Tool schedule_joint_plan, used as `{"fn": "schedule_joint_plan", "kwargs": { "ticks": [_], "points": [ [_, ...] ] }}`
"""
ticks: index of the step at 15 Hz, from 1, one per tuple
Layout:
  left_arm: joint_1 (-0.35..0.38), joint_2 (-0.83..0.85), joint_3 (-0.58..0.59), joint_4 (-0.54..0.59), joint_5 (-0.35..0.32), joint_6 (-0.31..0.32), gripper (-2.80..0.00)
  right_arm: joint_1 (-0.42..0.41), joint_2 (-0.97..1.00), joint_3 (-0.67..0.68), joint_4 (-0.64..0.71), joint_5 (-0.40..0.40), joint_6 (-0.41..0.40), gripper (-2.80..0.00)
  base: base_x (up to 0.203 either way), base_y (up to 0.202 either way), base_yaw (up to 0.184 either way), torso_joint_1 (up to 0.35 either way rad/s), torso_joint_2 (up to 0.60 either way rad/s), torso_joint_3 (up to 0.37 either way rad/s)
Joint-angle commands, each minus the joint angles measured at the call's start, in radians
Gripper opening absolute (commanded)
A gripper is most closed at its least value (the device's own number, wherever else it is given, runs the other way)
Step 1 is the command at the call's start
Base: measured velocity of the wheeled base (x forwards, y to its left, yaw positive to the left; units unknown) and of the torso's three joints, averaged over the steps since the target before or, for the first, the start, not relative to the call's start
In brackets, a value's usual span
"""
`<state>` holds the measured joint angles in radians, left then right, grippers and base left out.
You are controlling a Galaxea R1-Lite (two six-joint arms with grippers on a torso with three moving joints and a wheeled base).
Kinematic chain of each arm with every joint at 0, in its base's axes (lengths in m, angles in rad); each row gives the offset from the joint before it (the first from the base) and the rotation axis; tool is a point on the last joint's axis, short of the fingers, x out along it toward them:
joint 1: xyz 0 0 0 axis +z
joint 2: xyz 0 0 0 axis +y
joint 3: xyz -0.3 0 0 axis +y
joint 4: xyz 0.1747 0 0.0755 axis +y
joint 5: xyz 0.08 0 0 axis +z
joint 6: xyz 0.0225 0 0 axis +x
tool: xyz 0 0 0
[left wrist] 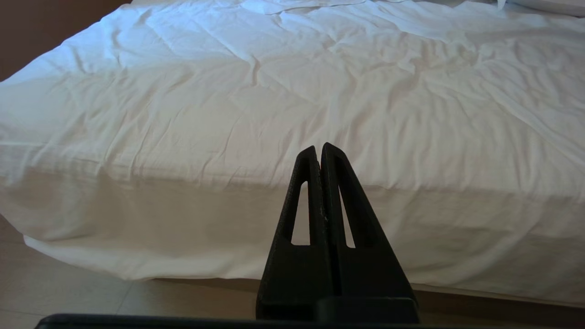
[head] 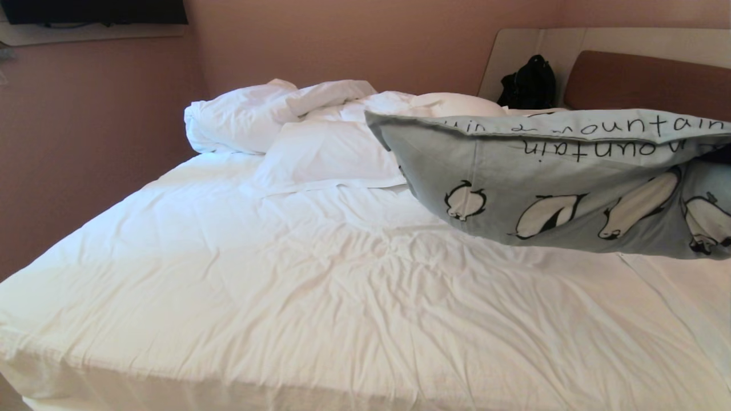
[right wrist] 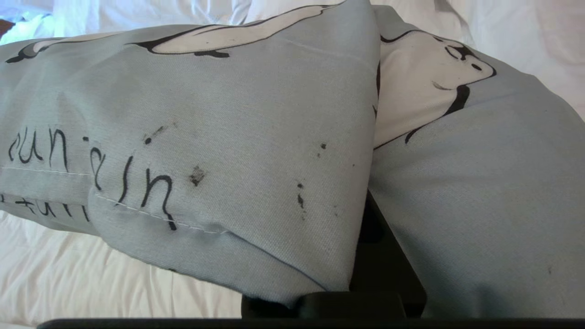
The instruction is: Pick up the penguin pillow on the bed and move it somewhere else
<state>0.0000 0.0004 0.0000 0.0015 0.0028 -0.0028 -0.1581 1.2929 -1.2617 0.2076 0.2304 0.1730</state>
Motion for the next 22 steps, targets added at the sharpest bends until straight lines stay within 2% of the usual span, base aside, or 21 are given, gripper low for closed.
{"fn": "schedule_joint_plan", "kwargs": {
  "ticks": [1,16,22],
  "points": [
    [0.0,0.0,0.002,0.0,0.0,0.0,-2.8,0.0,-0.021,0.002,-0.005,0.001,0.0,-2.8,0.0,0.0,0.0,0.0,0.0,0.0],
    [0.0,0.0,0.002,0.0,-0.001,0.0,-2.8,0.0,-0.032,0.002,-0.006,-0.003,0.0,-2.8,0.0,0.0,0.0,0.0,0.0,0.0],
    [0.0,0.0,0.002,0.0,-0.001,0.0,-2.8,0.0,-0.026,0.004,-0.007,0.0,0.0,-2.8,0.002,0.157,-0.003,0.002,0.0,0.003]
  ]
}}
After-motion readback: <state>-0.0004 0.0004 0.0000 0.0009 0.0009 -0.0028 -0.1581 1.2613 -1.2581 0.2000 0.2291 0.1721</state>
